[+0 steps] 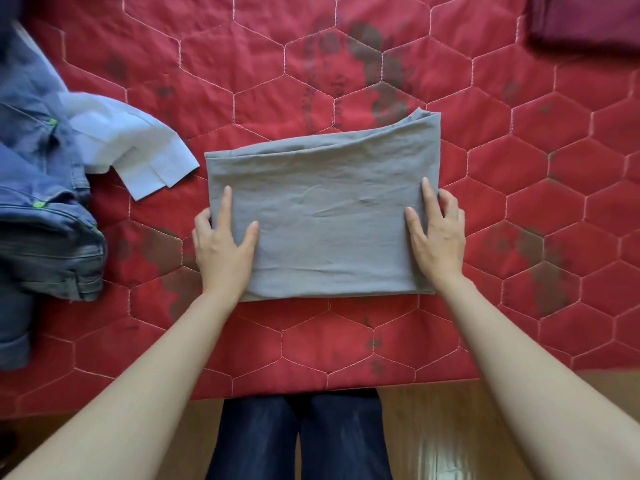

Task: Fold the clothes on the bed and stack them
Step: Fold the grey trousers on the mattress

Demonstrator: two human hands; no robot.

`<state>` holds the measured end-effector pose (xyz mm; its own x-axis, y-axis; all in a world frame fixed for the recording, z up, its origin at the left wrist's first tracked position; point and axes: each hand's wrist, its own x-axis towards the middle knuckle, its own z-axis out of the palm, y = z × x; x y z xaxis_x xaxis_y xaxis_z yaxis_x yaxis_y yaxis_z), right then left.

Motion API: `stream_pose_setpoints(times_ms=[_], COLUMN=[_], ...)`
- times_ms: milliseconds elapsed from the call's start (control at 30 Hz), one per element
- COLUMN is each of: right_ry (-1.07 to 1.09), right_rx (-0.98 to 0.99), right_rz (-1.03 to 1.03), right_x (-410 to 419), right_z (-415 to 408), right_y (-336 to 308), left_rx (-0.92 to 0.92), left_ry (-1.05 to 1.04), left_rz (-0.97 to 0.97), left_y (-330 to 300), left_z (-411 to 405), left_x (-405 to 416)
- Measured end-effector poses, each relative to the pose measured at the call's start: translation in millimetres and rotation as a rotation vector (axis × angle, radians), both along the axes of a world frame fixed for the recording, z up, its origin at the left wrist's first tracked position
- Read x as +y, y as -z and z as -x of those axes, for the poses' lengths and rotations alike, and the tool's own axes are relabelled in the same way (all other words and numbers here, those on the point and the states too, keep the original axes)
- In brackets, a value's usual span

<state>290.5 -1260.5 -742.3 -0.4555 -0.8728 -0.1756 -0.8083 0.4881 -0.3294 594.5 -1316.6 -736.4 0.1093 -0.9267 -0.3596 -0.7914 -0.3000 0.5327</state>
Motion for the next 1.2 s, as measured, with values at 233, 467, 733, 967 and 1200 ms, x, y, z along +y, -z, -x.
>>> stream_pose_setpoints(times_ms=[233,467,733,967,1200], right_ry=[0.131,0.050,-0.031,0.003,0.095], right_rx=[-0.253,-0.169,-0.187,-0.100,-0.045], right_rz=[-0.105,0.019,0.148,0.228,0.224], right_x=[-1.5,-4.6,-20.6,-15.6,-3.6], right_z=[-2.9,10.2,133.0,313.2,431.4], right_y=[-16.5,-28.3,-51.1,-97.5,-74.3], left_rx=[0.178,0.165,0.169,0.282,0.332], left_ry=[-0.054,-0.173,-0.142,-0.050,0.039], left_rz=[-0.151,0.033,0.144,0.155,0.159], left_y=[-15.6,-40.0,-60.7,-81.6,-61.4], left_z=[-12.0,22.4,149.4,334.6,445.1], left_x=[-6.6,0.7,-5.2,-6.7,-21.9])
